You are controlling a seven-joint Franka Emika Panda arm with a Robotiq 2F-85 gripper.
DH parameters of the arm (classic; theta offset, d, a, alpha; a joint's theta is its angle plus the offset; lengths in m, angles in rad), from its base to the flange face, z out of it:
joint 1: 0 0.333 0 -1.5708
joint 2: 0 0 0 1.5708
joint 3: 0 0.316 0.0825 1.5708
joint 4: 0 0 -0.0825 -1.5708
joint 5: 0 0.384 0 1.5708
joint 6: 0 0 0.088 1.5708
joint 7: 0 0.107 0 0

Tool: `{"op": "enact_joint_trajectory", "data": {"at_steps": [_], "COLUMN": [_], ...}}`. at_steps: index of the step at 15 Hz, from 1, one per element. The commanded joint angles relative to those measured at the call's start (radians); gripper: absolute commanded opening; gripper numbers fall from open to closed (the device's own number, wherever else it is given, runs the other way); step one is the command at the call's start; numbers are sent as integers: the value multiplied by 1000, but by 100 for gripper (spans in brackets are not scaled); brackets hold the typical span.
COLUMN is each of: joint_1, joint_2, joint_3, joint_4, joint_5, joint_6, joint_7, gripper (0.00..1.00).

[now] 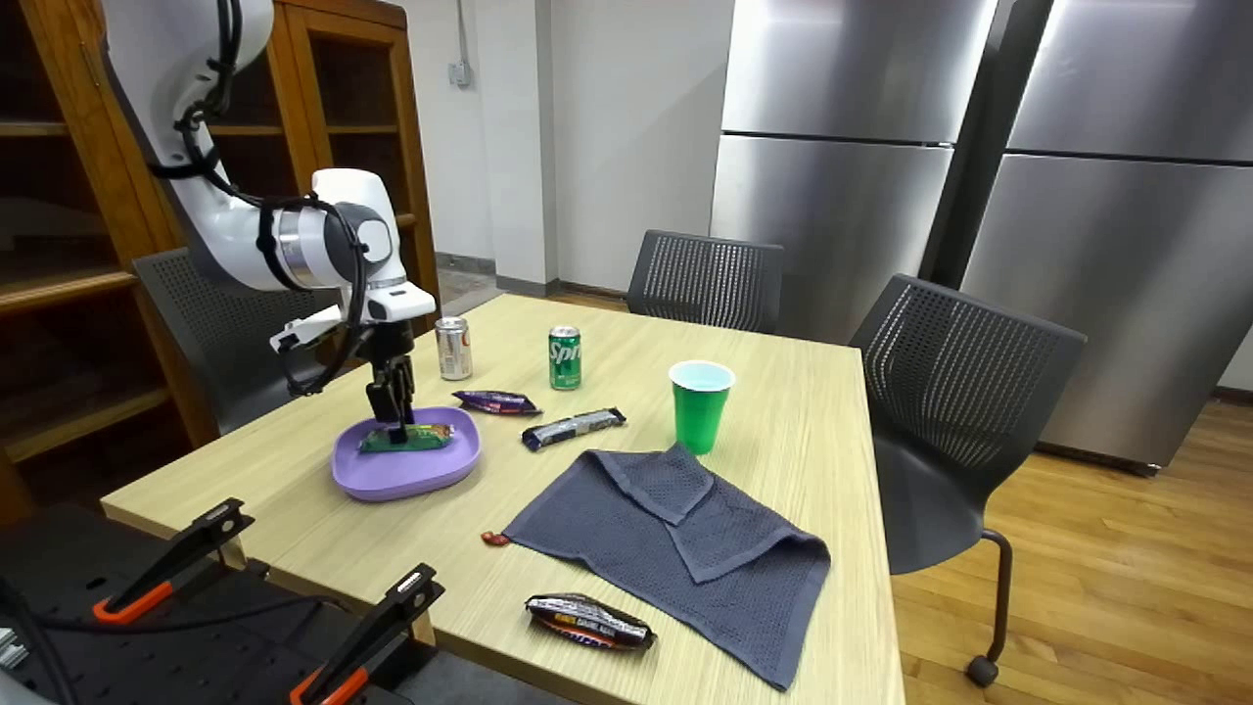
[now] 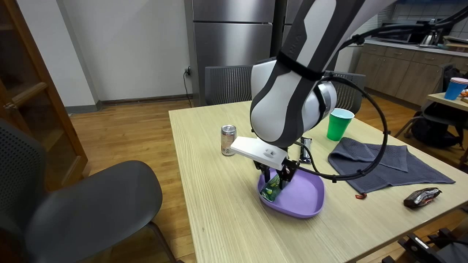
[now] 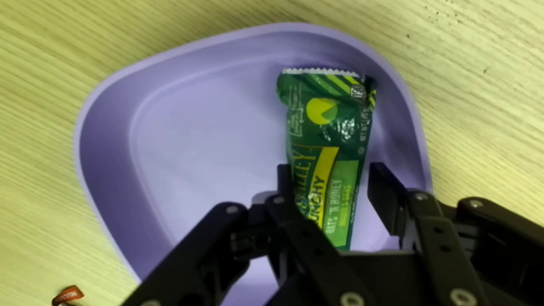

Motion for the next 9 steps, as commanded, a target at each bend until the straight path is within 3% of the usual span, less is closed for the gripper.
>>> {"op": "enact_joint_trajectory", "data": {"at_steps": [1, 4, 9], "joint_1": [-30, -26, -20], "joint_2": [-16, -33, -81], "joint_3": [20, 13, 0], "joint_4": [6, -13, -63], "joint_5": [-22, -25, -30], "joint_6": [-22, -15, 1], "joint_7": [8, 14, 19], "gripper": [82, 100, 100]}}
